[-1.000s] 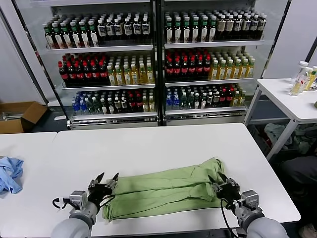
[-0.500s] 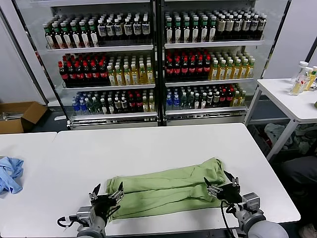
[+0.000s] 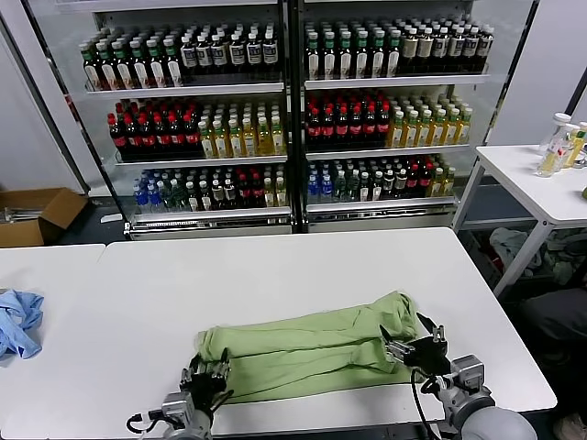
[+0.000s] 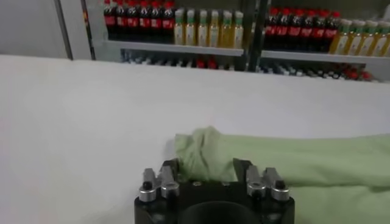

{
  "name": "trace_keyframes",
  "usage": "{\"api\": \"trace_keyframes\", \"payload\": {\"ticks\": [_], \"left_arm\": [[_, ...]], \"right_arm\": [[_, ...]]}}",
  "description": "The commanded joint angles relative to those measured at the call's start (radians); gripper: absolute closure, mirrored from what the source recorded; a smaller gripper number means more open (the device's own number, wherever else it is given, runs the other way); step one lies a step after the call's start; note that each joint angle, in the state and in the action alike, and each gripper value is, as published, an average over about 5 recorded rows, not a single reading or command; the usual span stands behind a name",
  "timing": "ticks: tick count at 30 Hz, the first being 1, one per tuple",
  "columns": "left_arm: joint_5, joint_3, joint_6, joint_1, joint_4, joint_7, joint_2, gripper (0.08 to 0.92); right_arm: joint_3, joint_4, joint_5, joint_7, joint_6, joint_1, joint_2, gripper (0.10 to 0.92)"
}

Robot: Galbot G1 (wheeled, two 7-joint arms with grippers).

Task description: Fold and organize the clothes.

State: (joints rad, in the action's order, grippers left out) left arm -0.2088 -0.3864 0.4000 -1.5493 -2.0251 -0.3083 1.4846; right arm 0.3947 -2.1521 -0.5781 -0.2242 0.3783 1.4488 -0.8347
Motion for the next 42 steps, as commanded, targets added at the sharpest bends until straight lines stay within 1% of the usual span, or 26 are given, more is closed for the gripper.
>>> {"api": "trace_keyframes", "payload": {"ticks": [1, 5, 8, 11, 14, 19, 22, 28, 32, 34, 36, 39, 42], "left_arm": [[0.016, 0.001, -0.021, -0.011, 0.061, -0.004, 0.04, 0.553], [-0.003, -0.009, -0.039, -0.015, 0.069, 0.001, 0.05, 0.665], [-0.024, -0.026, -0.049, -0.014, 0.068, 0.015, 0.045, 0.752], [-0.053, -0.063, -0.052, -0.004, 0.064, 0.04, 0.012, 0.835], [-0.09, -0.131, -0.051, 0.014, 0.059, 0.076, -0.045, 0.888], [-0.182, -0.292, -0.026, 0.037, 0.042, 0.127, -0.159, 0.903], [-0.253, -0.405, -0.012, 0.049, 0.059, 0.154, -0.229, 0.906], [-0.397, -0.579, 0.01, 0.087, 0.124, 0.177, -0.378, 0.911], [-0.568, -0.66, 0.06, 0.116, 0.118, 0.183, -0.448, 0.911], [-0.701, -0.679, 0.097, 0.13, 0.081, 0.185, -0.452, 0.911], [-0.845, -0.681, 0.129, 0.144, 0.036, 0.182, -0.434, 0.911], [-0.998, -0.649, 0.156, 0.154, -0.055, 0.175, -0.378, 0.911], [-1.084, -0.587, 0.164, 0.152, -0.14, 0.176, -0.309, 0.911]], "right_arm": [[0.002, 0.0, -0.002, 0.0, -0.001, 0.0, 0.003, 0.203], [0.004, 0.005, -0.008, -0.002, -0.004, -0.005, 0.008, 0.203], [0.001, 0.008, -0.011, -0.002, -0.007, -0.012, 0.01, 0.202], [-0.004, 0.014, -0.014, -0.004, -0.013, -0.027, 0.015, 0.203], [-0.006, 0.018, -0.023, -0.003, -0.026, -0.043, 0.029, 0.203], [-0.014, 0.016, -0.039, 0.001, -0.041, -0.069, 0.039, 0.202], [-0.033, 0.028, -0.036, 0.002, -0.051, -0.079, 0.036, 0.203], [-0.067, 0.043, -0.032, 0.005, -0.058, -0.109, 0.032, 0.202], [-0.092, 0.049, -0.034, 0.006, -0.061, -0.142, 0.035, 0.203], [-0.101, 0.05, -0.034, 0.008, -0.063, -0.15, 0.037, 0.203], [-0.109, 0.052, -0.033, 0.008, -0.065, -0.156, 0.036, 0.203], [-0.116, 0.051, -0.031, 0.008, -0.065, -0.161, 0.033, 0.202], [-0.114, 0.051, -0.029, 0.01, -0.067, -0.156, 0.04, 0.203]]}}
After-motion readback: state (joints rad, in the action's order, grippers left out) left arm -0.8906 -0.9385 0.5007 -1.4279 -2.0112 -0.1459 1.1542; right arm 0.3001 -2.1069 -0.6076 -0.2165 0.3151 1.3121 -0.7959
